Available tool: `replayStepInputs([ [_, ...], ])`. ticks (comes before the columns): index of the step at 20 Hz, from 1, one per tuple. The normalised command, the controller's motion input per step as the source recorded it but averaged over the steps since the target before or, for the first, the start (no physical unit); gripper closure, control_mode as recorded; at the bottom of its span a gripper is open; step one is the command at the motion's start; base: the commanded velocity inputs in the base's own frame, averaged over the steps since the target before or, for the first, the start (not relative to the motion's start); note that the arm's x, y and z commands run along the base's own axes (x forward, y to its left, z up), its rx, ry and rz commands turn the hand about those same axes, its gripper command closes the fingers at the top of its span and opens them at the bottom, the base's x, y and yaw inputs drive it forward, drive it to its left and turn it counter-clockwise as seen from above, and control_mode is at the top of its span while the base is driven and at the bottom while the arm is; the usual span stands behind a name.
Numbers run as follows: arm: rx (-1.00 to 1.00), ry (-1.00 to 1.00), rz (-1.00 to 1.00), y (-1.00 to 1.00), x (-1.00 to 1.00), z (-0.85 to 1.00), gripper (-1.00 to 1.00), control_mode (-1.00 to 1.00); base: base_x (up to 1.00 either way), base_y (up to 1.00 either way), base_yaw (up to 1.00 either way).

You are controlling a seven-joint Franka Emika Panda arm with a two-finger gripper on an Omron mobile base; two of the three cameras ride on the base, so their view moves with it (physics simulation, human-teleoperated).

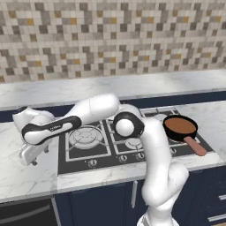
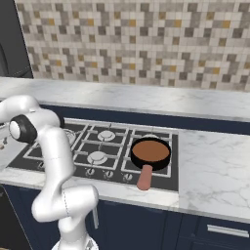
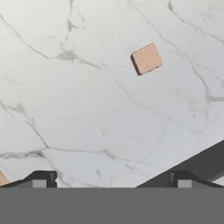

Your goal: Pick up the sugar cube(s) and place them in the saucepan with hot chocolate.

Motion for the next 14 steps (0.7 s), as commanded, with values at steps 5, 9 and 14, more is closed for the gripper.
replayStepInputs([
  [5,-0.04,0.00,-0.03,0.03,0.05,-0.21,-1.00,-1.00,0.00,0.00,0.00],
  [9,0.00,-0.01,-0.01,0.03,0.14,-0.37,-1.00,-1.00,0.00,0.00,0.00],
  [14,0.00,-0.04,0.00,0.00,0.30,-0.36,-1.00,-1.00,0.00,0.00,0.00],
])
